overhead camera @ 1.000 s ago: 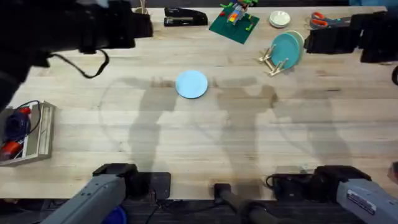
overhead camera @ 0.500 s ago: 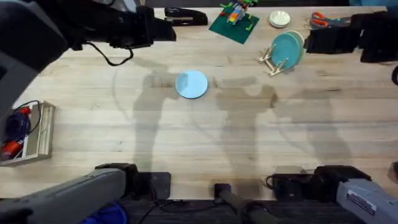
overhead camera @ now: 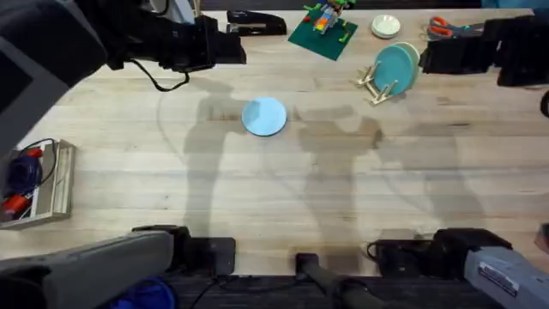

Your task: Pick up the plates from the table one by one and place each into a slot on the dish rack.

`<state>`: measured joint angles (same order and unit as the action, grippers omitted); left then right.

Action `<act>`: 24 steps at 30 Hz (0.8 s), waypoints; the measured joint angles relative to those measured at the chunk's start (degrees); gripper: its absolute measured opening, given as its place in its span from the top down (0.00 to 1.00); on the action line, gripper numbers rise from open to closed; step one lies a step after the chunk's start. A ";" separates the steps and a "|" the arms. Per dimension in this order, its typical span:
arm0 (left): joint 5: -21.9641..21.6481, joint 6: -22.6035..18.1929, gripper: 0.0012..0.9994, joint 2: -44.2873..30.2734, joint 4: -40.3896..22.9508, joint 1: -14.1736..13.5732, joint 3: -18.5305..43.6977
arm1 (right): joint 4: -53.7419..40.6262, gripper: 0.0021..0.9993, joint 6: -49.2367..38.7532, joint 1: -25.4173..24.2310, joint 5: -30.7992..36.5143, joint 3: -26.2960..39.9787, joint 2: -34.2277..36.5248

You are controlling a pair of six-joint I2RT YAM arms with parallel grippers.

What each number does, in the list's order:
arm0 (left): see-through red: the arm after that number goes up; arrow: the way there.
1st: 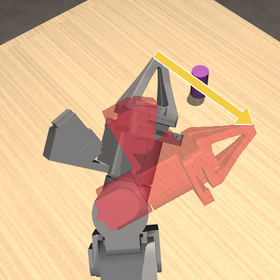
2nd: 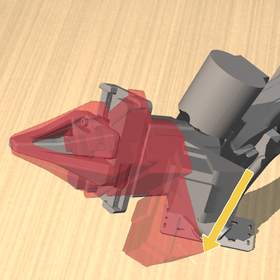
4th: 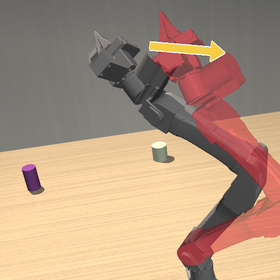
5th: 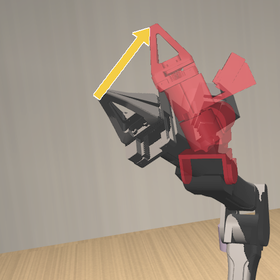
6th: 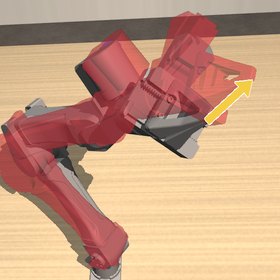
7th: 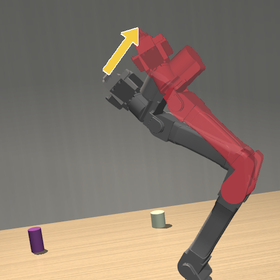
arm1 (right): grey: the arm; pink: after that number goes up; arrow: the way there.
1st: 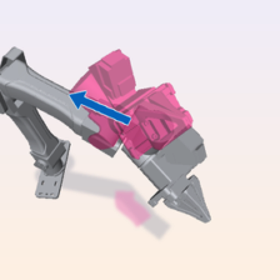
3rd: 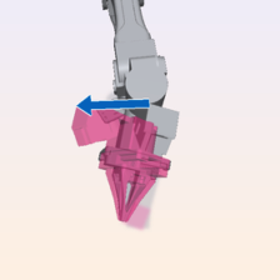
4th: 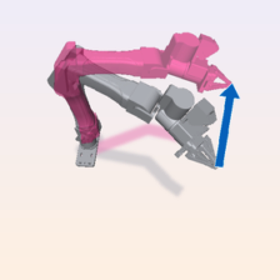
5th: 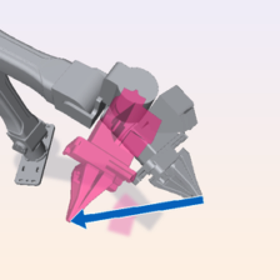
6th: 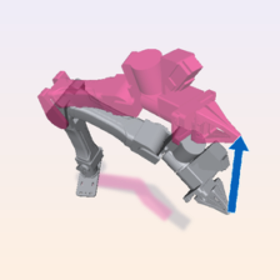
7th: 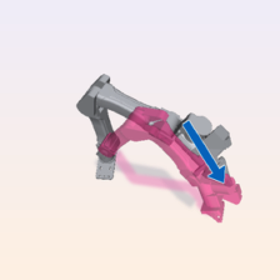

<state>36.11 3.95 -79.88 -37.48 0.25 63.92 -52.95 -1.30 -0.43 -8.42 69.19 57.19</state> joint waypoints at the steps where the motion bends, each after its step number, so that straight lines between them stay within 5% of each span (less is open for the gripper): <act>1: 0.09 -0.01 0.96 0.00 -0.09 0.01 0.00 | 0.00 0.00 0.00 0.00 0.00 0.00 0.00; 24: -3.43 -3.00 0.96 0.00 -3.44 -0.01 -0.03 | 0.01 0.01 0.00 0.00 0.00 0.00 0.00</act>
<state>32.68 0.94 -79.88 -40.92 0.24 63.89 -52.94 -1.30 -0.44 -8.42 69.19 57.19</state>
